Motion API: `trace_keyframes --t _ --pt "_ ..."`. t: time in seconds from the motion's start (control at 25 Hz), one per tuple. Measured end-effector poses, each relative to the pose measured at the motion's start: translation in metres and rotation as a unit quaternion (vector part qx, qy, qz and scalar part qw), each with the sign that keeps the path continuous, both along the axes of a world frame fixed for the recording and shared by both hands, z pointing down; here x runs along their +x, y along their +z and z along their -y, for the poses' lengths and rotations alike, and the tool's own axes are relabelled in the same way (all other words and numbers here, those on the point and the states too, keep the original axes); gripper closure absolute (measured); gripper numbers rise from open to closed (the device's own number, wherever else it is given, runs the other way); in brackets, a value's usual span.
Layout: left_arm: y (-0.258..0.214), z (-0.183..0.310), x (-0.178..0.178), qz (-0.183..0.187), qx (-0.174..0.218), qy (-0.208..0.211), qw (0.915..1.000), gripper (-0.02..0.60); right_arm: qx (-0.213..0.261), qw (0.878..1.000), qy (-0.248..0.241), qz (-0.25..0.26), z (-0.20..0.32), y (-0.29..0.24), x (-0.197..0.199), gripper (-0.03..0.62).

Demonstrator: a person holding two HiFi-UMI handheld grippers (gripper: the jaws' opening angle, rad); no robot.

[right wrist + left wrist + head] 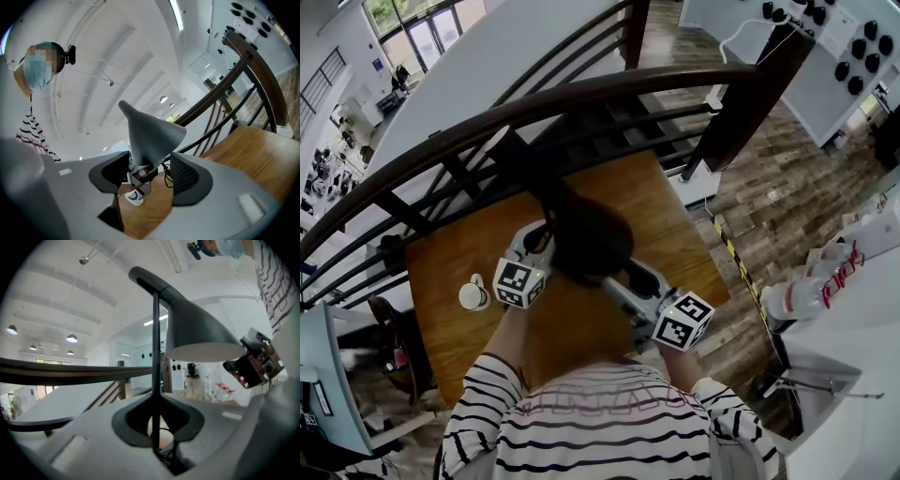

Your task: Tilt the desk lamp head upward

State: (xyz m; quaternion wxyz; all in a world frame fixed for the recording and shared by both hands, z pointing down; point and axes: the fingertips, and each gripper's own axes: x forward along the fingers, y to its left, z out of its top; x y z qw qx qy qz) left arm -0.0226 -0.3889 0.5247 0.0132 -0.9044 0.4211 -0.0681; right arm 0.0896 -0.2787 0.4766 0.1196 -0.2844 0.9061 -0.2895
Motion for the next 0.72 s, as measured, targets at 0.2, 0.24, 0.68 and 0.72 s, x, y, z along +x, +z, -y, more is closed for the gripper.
trace_keyframes --t 0.2,0.24,0.68,0.72 --pt "0.000 0.001 0.001 -0.006 -0.012 0.002 0.9999 0.532 -0.003 1.000 0.005 0.018 0.002 -0.003 0.001 0.332" --pt "0.000 0.001 0.000 -0.008 -0.016 0.003 0.9998 0.531 -0.004 1.000 0.006 0.022 0.002 -0.004 0.001 0.330" --pt "0.002 -0.001 0.000 -0.032 -0.032 0.004 0.9989 0.526 0.015 1.000 0.022 -0.007 -0.007 -0.017 0.013 0.322" --pt "0.001 -0.001 0.000 -0.033 -0.033 0.004 0.9989 0.526 0.017 0.999 0.025 -0.011 -0.009 -0.020 0.015 0.322"
